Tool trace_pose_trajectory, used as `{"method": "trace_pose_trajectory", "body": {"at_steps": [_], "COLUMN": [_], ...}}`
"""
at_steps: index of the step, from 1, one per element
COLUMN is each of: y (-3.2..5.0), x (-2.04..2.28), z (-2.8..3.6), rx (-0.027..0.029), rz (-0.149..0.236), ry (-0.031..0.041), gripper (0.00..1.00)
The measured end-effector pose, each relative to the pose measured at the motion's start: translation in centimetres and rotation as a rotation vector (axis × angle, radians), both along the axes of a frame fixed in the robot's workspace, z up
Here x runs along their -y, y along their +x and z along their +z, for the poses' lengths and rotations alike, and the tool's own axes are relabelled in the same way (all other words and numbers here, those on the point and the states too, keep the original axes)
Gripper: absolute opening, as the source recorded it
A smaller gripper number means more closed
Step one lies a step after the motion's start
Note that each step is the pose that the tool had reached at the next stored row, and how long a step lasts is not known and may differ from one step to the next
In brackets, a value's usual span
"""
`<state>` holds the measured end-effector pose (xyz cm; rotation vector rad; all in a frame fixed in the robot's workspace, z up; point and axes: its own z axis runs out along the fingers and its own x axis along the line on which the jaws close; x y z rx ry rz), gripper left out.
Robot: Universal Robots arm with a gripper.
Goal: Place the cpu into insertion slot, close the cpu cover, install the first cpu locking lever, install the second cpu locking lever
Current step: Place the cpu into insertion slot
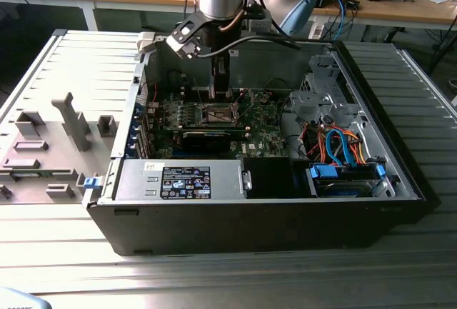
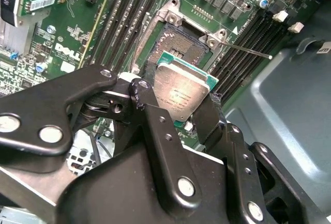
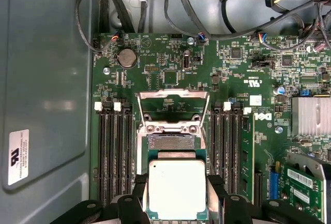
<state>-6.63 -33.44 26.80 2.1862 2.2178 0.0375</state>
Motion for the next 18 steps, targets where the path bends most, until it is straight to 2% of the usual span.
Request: {"method": "trace_pose_trajectory", "body": {"at_steps": [4, 8, 18], "y": [0.01, 0.00, 0.00], "x": [-0.25, -0.26, -0.27], "z": [-0.23, -0.63, -0.98], "rx": [0.0000, 0.0000, 0.0000], "rz": [0.000, 0.000, 0.000], "ry": [0.0001, 0.0001, 0.0001], "gripper": [0.54, 0.54, 0.54]}}
